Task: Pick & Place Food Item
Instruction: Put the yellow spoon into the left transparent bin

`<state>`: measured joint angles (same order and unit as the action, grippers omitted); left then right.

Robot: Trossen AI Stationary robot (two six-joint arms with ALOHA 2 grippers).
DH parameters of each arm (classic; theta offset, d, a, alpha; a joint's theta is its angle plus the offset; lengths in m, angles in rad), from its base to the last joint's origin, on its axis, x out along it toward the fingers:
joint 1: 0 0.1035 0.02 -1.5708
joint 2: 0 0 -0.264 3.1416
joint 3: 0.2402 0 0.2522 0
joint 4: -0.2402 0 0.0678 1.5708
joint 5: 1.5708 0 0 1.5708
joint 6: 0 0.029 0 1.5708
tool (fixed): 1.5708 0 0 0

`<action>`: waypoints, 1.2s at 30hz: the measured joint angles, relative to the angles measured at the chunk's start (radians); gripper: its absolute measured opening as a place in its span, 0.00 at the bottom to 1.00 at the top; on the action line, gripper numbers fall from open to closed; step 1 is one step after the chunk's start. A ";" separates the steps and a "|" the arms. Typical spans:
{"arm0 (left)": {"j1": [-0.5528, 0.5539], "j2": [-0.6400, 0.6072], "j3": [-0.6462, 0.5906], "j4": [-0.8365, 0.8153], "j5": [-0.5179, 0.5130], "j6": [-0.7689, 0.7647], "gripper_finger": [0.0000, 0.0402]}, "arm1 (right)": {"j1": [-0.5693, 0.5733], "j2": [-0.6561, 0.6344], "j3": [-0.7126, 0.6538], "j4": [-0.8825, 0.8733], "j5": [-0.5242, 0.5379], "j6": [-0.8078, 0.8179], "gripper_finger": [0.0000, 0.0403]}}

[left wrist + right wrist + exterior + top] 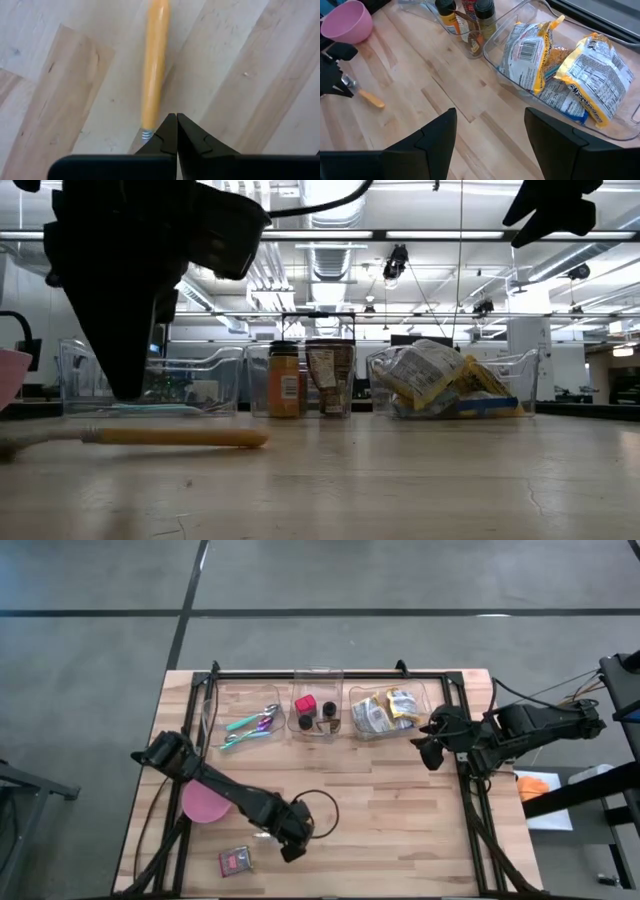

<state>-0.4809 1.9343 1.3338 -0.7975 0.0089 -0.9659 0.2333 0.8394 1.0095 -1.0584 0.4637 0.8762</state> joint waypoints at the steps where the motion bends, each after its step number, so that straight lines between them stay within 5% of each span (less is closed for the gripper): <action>1: 0.003 0.000 0.000 0.000 0.007 0.004 0.00 | 0.000 0.000 0.000 0.000 0.000 -0.002 0.57; 11: 0.019 0.000 0.000 -0.038 0.032 0.051 0.04 | 0.000 0.000 0.000 0.000 0.000 -0.001 0.57; 20: 0.019 -0.002 -0.018 -0.040 0.006 0.256 0.40 | 0.000 0.000 0.000 0.001 -0.001 -0.005 0.57; 26: 0.016 -0.002 -0.088 -0.110 0.009 0.260 0.66 | 0.000 0.000 0.000 0.001 -0.024 -0.012 0.57; 36: 0.009 -0.010 -0.170 -0.004 -0.007 0.252 0.71 | 0.000 0.000 -0.001 0.000 -0.027 -0.019 0.57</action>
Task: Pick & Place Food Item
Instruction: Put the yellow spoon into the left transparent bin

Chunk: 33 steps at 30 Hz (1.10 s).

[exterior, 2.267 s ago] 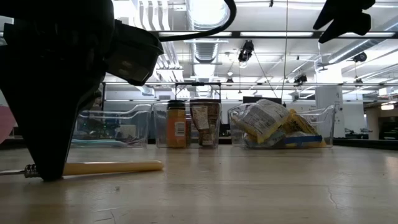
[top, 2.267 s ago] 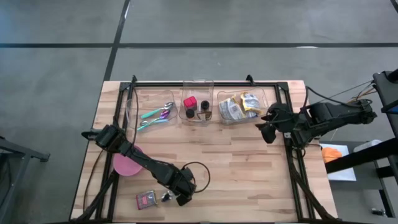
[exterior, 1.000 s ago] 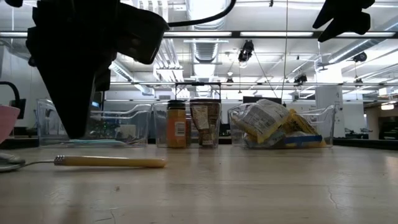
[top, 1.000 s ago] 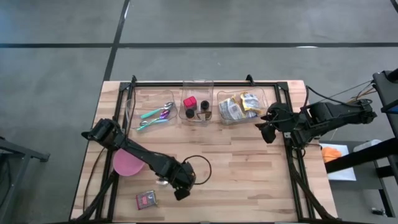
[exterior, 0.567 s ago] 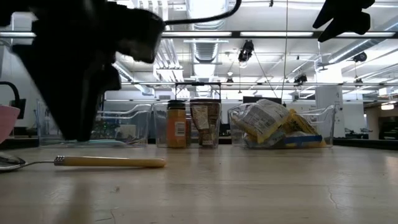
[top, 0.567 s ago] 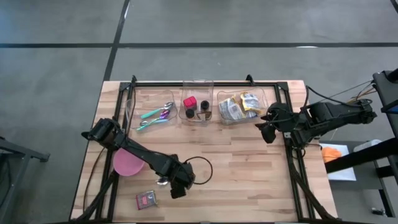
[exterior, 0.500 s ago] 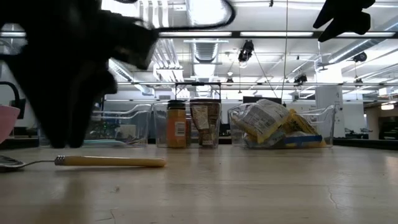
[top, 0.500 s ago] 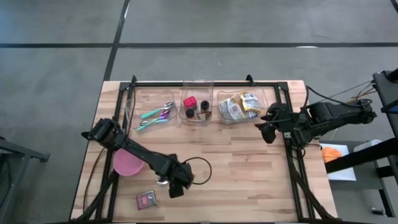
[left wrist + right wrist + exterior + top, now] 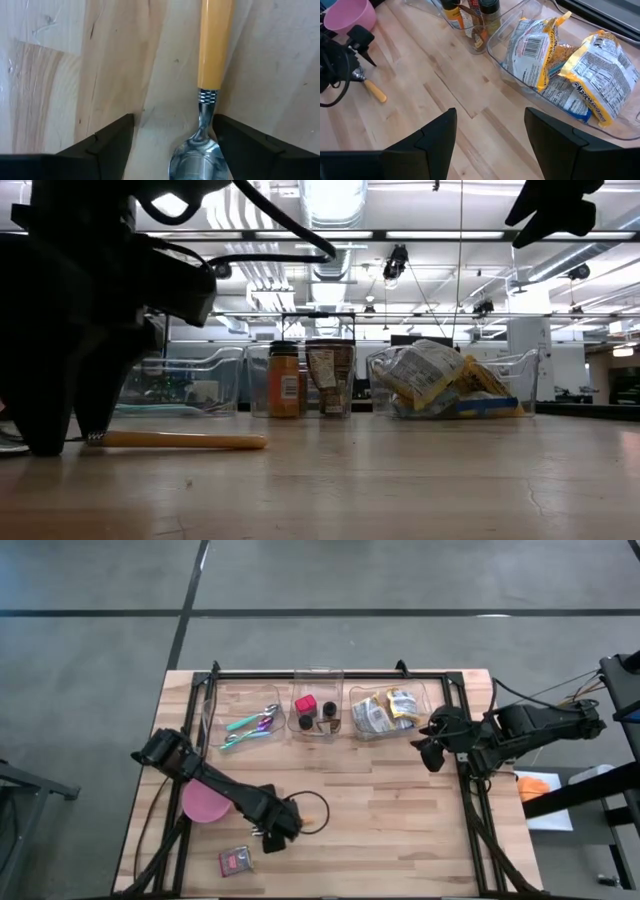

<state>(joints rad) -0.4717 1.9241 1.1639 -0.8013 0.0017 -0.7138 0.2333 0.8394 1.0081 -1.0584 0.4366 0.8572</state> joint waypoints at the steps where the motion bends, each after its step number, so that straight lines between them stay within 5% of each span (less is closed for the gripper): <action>1: -0.001 0.000 -0.003 0.005 -0.006 0.001 0.70 | 0.000 0.000 0.000 -0.001 0.000 -0.001 0.57; 6: -0.002 0.000 -0.013 0.034 -0.025 0.034 0.52 | 0.000 0.000 -0.001 0.000 0.000 -0.004 0.57; 14: -0.003 -0.003 -0.034 0.103 -0.031 0.060 0.06 | 0.000 0.000 -0.004 -0.001 0.000 -0.003 0.57; 33: 0.000 -0.103 -0.046 0.079 -0.131 -0.007 0.05 | 0.000 0.000 -0.050 0.001 0.003 0.008 0.57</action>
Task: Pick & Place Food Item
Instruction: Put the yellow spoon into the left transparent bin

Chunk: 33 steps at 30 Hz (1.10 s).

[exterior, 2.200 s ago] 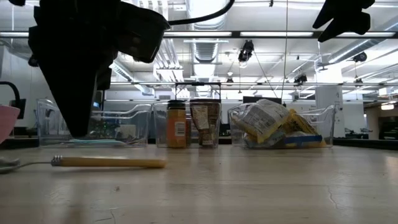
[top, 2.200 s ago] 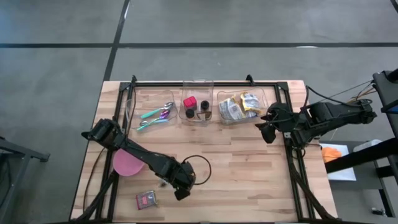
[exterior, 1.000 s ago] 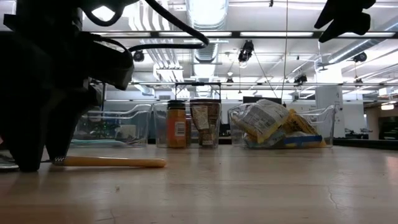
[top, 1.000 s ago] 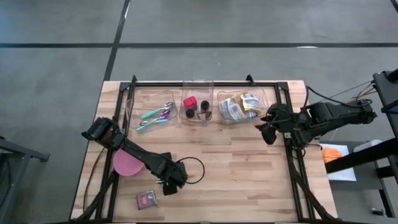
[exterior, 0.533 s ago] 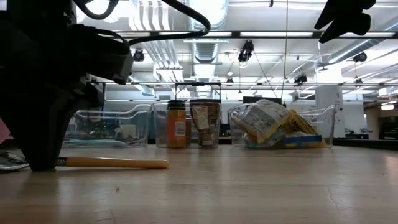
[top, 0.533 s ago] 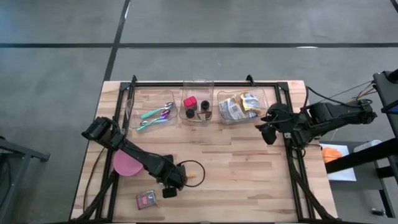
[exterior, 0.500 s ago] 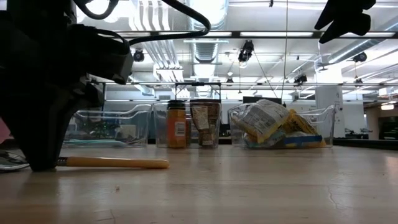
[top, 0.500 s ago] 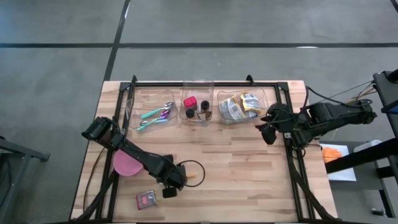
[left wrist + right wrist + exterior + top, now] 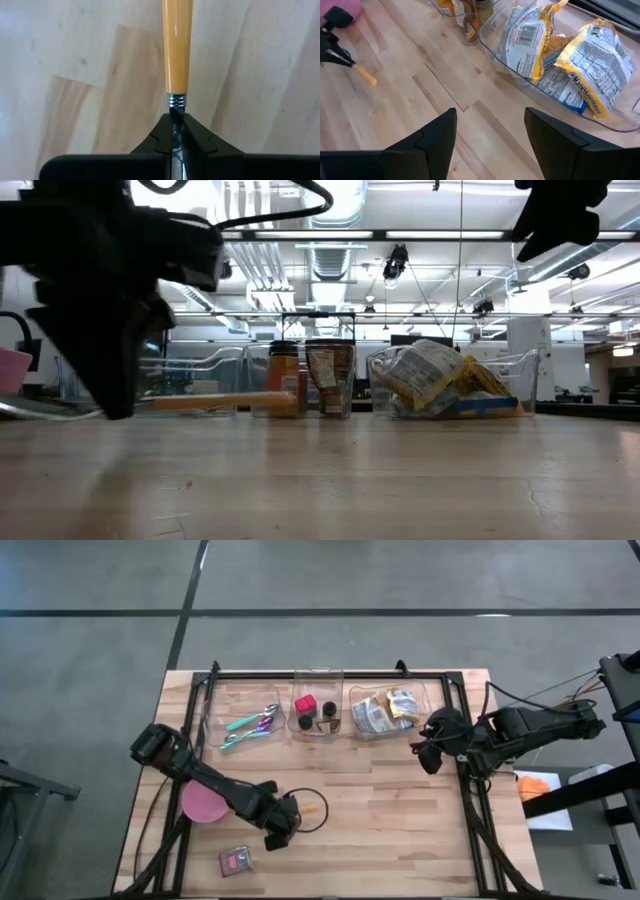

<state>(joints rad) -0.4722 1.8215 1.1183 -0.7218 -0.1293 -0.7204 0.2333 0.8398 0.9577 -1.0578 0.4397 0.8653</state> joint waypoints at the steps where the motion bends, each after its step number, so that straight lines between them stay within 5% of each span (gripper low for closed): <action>1: 0.000 -0.005 0.000 0.000 -0.002 -0.005 0.05 | 0.000 0.000 -0.004 0.000 0.000 0.004 0.57; 17: 0.086 -0.259 -0.024 -0.053 -0.109 -0.117 0.04 | 0.000 -0.007 -0.016 0.119 -0.031 -0.021 0.57; 25: 0.273 -0.518 -0.077 -0.111 -0.175 -0.122 0.04 | 0.000 -0.015 -0.016 0.120 -0.032 -0.039 0.57; 33: 0.510 -0.649 -0.031 -0.367 -0.176 -0.014 0.04 | 0.000 -0.015 -0.016 0.120 -0.032 -0.058 0.57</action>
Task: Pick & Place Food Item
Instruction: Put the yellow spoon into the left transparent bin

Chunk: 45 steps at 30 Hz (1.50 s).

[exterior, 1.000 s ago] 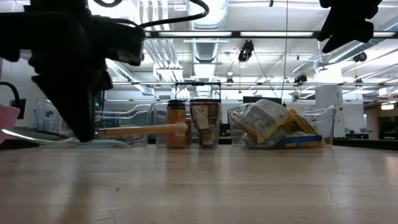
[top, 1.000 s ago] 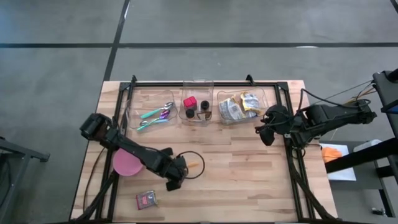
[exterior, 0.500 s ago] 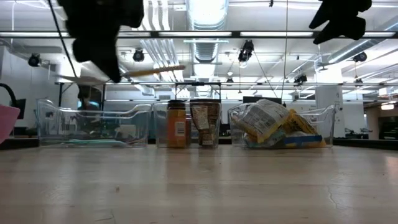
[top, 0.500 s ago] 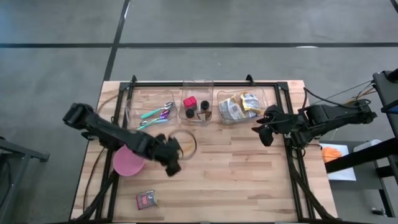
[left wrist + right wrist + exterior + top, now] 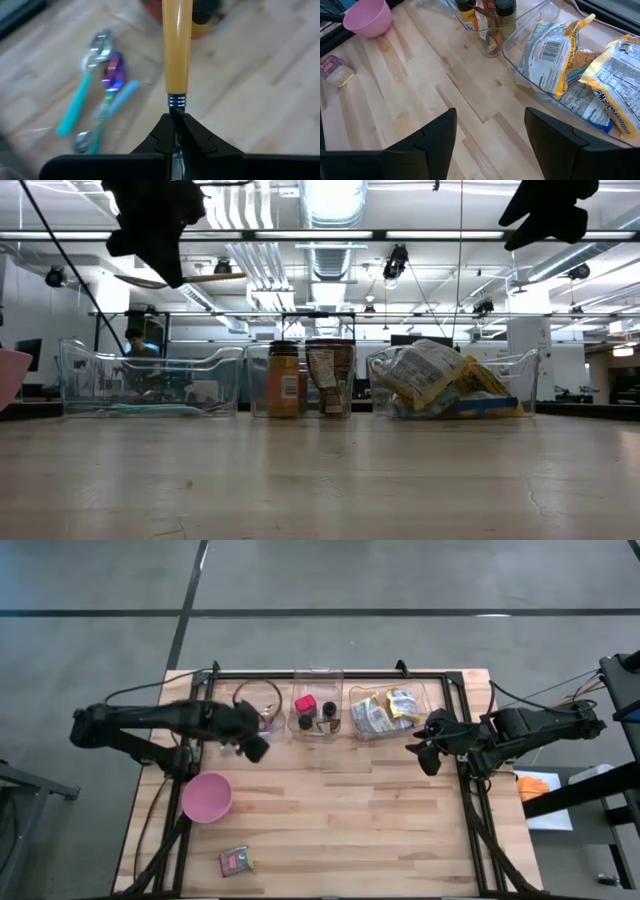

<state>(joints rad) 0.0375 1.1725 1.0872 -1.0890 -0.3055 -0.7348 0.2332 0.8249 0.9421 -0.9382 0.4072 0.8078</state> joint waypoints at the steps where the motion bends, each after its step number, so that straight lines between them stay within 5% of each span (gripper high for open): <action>1: 0.030 -0.003 0.008 -0.021 0.006 0.026 0.04 | 0.000 0.000 0.000 0.000 0.000 0.000 0.57; 10: 0.292 -0.005 0.015 -0.062 0.092 0.309 0.04 | 0.000 0.000 0.000 -0.001 -0.015 0.001 0.57; 21: 0.520 -0.003 -0.188 0.070 0.221 0.487 0.04 | 0.000 0.000 0.000 0.000 -0.016 0.023 0.57; 35: 0.601 0.007 -0.369 0.262 0.281 0.634 0.04 | 0.000 0.008 0.000 0.054 -0.008 0.068 0.57; 45: 0.605 0.203 -0.345 0.285 0.324 0.618 0.04 | 0.000 0.017 0.000 0.109 -0.004 0.065 0.57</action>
<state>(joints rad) 0.6425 1.3756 0.7420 -0.8036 0.0188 -0.1171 0.2329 0.8417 0.9417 -0.8296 0.4034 0.8724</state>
